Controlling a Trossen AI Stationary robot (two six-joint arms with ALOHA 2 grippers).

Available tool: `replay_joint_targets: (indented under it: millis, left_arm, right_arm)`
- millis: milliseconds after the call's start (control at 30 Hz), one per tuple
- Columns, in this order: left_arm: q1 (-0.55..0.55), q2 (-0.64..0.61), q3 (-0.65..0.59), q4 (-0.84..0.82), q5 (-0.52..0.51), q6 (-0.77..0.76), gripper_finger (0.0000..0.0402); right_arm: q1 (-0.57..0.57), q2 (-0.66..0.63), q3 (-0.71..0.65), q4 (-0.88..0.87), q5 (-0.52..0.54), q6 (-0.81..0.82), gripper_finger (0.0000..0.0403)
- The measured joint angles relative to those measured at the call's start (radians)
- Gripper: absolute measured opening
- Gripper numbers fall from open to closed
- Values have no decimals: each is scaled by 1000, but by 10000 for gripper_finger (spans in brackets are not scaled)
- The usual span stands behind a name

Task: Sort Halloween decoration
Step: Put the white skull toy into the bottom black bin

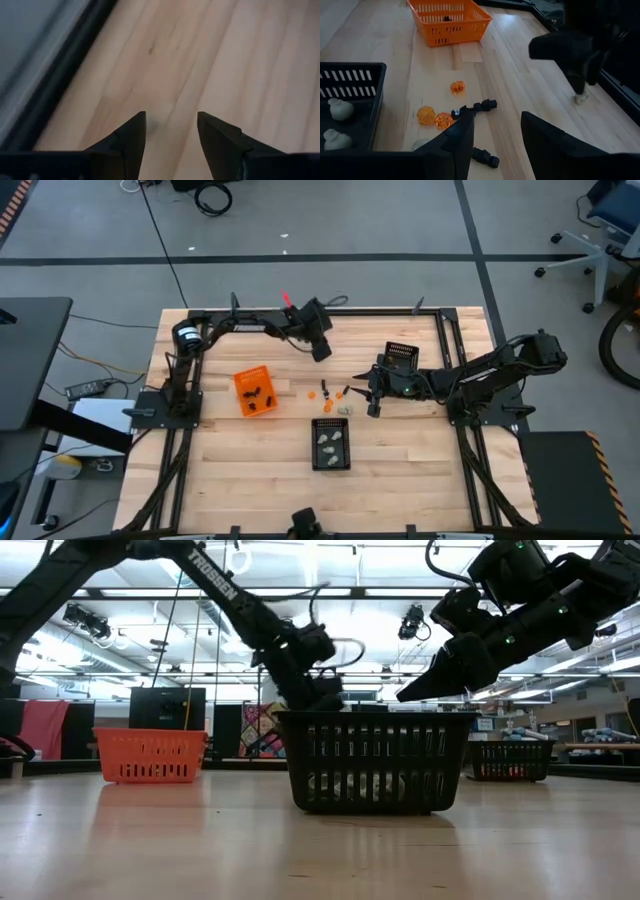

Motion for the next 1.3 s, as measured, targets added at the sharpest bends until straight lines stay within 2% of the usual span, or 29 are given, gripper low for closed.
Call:
replay_joint_targets:
  millis: [133, 567, 867, 1067, 1300]
  left_arm:
    - [43, 16, -2, 0, 24, -28, 185]
    - [60, 68, 1, 85, 51, -78, 185]
    - [57, 101, 87, -38, 67, -85, 184]
    - [52, 142, 138, -102, 96, -85, 167]
    - [32, 145, 148, -142, 86, 18, 145]
  right_arm:
    - [-2, 0, 0, 11, 0, 0, 167]
    - [-2, 0, 0, 47, 0, -37, 167]
    - [-9, 0, 0, 84, 0, -81, 167]
    - [-15, 0, 0, 87, 0, -92, 167]
    - [-15, 0, 0, 72, 0, -89, 167]
